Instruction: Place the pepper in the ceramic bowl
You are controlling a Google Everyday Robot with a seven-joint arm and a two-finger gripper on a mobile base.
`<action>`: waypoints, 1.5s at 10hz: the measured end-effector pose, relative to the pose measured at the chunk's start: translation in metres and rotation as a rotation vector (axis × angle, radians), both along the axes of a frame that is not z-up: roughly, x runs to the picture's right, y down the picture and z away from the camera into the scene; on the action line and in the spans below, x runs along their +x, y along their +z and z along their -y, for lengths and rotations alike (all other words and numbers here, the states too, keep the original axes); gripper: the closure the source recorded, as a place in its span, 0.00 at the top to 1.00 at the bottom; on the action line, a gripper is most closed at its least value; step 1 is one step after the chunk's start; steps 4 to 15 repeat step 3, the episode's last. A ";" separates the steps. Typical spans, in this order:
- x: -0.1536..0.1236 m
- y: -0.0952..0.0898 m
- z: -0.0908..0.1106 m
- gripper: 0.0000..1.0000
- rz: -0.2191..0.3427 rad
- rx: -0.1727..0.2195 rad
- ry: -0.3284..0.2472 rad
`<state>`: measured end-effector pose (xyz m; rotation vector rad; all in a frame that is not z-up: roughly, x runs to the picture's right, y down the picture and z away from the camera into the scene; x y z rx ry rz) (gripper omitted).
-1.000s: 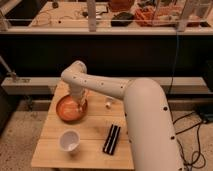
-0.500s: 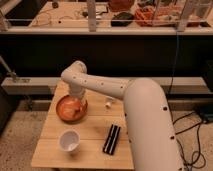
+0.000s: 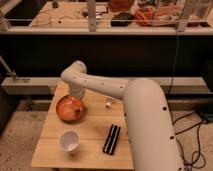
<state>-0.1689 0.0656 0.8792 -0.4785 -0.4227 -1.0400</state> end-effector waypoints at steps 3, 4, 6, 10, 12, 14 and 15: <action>0.000 0.001 -0.001 0.64 0.000 -0.002 -0.002; 0.000 0.001 -0.001 0.64 0.000 -0.002 -0.002; 0.000 0.001 -0.001 0.64 0.000 -0.002 -0.002; 0.000 0.001 -0.001 0.64 0.000 -0.002 -0.002; 0.000 0.001 -0.001 0.64 0.000 -0.002 -0.002; 0.000 0.001 -0.001 0.64 0.000 -0.002 -0.002; 0.000 0.001 -0.001 0.64 0.000 -0.002 -0.002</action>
